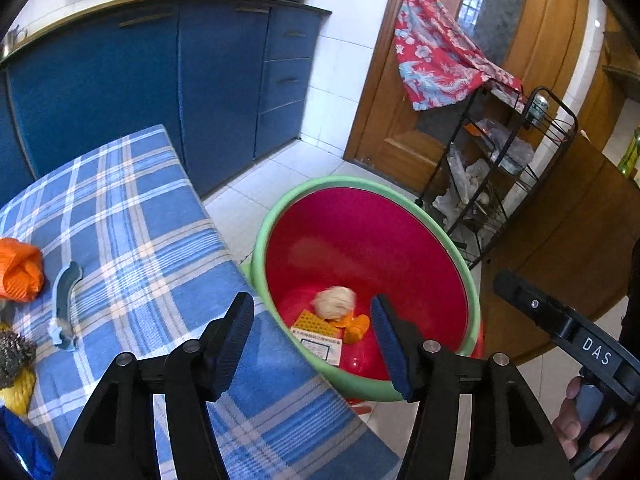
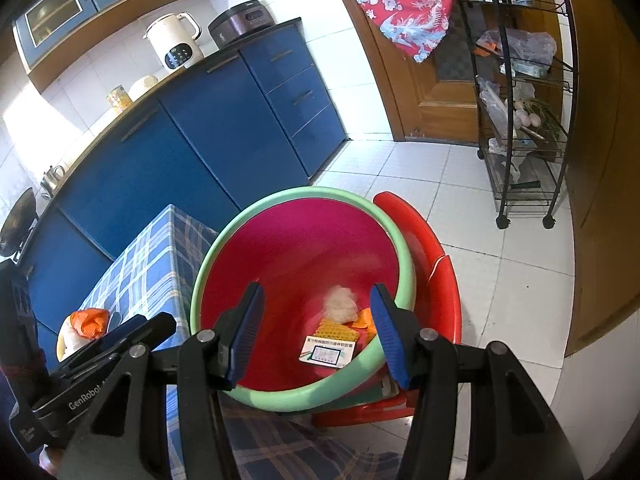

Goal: Collect trash
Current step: 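Open the left tool to drop the crumpled tissue into the bucket, then move both tools back toward the blue bag on the table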

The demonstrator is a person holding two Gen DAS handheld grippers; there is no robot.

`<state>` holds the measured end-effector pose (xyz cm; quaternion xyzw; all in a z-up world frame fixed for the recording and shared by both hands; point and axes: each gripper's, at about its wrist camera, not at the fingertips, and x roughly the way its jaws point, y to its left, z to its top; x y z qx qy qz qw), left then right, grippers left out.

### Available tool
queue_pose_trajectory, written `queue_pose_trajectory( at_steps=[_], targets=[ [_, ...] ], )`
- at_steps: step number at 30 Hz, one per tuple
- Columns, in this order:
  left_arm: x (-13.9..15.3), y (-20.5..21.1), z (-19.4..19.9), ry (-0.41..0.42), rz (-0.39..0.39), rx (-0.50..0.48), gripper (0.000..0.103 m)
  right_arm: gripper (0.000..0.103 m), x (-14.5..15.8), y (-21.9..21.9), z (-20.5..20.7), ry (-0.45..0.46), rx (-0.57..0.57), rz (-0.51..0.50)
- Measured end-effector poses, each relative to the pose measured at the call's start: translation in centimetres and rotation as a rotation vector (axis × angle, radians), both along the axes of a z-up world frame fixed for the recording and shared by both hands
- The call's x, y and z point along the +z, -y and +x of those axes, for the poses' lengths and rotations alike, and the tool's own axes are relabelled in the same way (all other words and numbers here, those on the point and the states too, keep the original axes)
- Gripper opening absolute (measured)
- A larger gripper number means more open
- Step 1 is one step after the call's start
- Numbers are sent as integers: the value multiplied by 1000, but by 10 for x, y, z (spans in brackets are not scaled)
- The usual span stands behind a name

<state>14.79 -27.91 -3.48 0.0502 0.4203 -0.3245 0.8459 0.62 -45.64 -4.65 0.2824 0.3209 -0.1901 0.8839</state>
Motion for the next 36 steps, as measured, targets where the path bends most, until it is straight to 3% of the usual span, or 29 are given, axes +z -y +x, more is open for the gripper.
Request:
queue_pose_trajectory(
  at_steps=[12,36],
  targets=[
    [11,-41,-10,10,3,88,62,57,8,-22,-6,21,47,-4],
    [32,-175,-28,53,28,348,62,57,25,-98,-7,41,218,-9]
  ],
)
